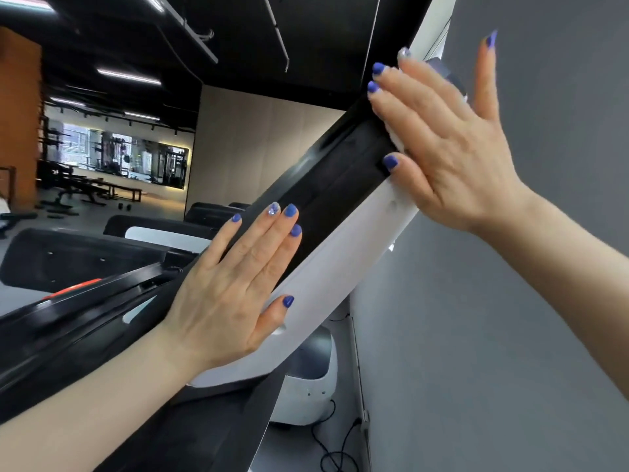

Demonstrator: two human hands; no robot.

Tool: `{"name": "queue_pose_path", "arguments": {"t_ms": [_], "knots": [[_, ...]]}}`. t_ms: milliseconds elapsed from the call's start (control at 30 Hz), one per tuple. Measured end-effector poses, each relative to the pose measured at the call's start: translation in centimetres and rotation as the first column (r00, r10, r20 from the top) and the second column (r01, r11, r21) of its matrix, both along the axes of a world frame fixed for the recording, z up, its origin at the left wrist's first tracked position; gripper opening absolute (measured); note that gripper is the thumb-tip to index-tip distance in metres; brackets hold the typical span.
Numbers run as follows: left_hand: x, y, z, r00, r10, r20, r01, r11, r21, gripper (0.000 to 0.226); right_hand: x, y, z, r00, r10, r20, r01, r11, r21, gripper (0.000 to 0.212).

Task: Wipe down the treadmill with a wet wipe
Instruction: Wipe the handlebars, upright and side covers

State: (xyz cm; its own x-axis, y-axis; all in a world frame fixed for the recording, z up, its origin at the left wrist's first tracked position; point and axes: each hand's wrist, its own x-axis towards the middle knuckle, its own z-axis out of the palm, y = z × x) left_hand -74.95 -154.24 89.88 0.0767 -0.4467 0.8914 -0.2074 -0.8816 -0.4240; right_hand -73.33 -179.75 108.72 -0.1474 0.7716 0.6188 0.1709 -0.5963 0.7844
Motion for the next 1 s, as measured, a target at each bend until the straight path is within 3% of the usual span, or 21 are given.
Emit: {"name": "queue_pose_path", "arguments": {"t_ms": [100,200,433,633,1000], "knots": [[0.2,0.1,-0.2,1.000,0.025,0.010,-0.025,1.000,0.003,0.065,0.9,0.5,0.2,0.995,0.099,0.025,-0.101,0.992,0.078,0.065],[0.2,0.0,-0.3,0.999,0.035,0.004,-0.035,0.999,-0.001,0.067,2.5,-0.8,-2.0,0.983,0.186,0.009,-0.186,0.981,0.049,0.068],[0.1,-0.1,-0.5,0.998,0.058,-0.007,-0.058,0.998,0.003,0.072,5.6,-4.9,-0.4,0.976,0.209,0.064,-0.199,0.971,-0.132,0.065],[0.1,-0.2,-0.4,0.998,0.068,-0.008,-0.068,0.998,-0.005,0.069,7.7,-3.8,-2.5,0.942,0.335,0.006,-0.333,0.937,-0.111,0.069],[0.0,-0.4,-0.5,0.998,0.067,-0.020,-0.067,0.998,-0.015,0.065,9.2,-2.1,-8.6,0.921,0.389,0.022,-0.386,0.919,-0.084,0.063]]}}
